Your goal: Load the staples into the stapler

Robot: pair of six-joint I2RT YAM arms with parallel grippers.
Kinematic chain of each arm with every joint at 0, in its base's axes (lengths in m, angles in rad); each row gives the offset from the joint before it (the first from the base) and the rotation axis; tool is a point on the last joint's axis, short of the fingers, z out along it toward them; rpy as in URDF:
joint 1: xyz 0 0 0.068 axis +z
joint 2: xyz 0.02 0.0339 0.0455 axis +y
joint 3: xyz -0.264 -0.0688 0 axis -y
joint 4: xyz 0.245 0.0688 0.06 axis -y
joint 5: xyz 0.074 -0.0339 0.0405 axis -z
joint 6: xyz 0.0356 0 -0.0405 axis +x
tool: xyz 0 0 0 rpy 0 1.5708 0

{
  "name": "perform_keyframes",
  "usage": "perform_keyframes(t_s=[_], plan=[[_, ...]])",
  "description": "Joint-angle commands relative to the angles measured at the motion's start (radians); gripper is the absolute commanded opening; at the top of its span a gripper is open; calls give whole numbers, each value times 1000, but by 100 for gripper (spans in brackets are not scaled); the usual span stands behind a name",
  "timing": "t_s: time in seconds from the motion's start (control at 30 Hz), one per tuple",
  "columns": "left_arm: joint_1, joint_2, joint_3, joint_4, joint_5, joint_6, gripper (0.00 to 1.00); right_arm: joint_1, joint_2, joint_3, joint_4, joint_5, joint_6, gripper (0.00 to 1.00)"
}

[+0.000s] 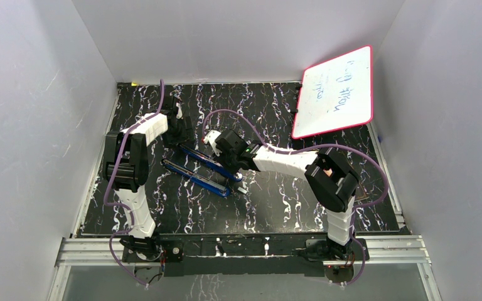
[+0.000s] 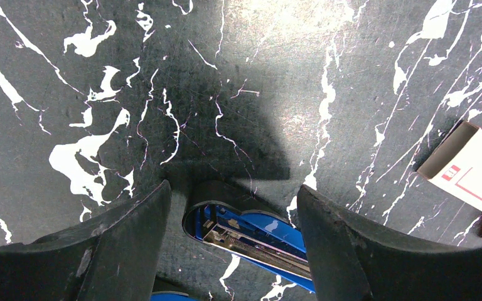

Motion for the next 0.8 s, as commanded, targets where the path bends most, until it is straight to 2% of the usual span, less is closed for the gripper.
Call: perform_keyframes(t_s=[0.0,0.37,0.77], plan=[[-4,9,23,-28,29,-1,71,3,-7,32,-48,-3,-26,0],[-4,8,23,-29,29,0,71,2,-11,40,-56,2,-49,0],[-3,9,23,-28,29,2,71,2,-70,11,25,-41,-48,0]])
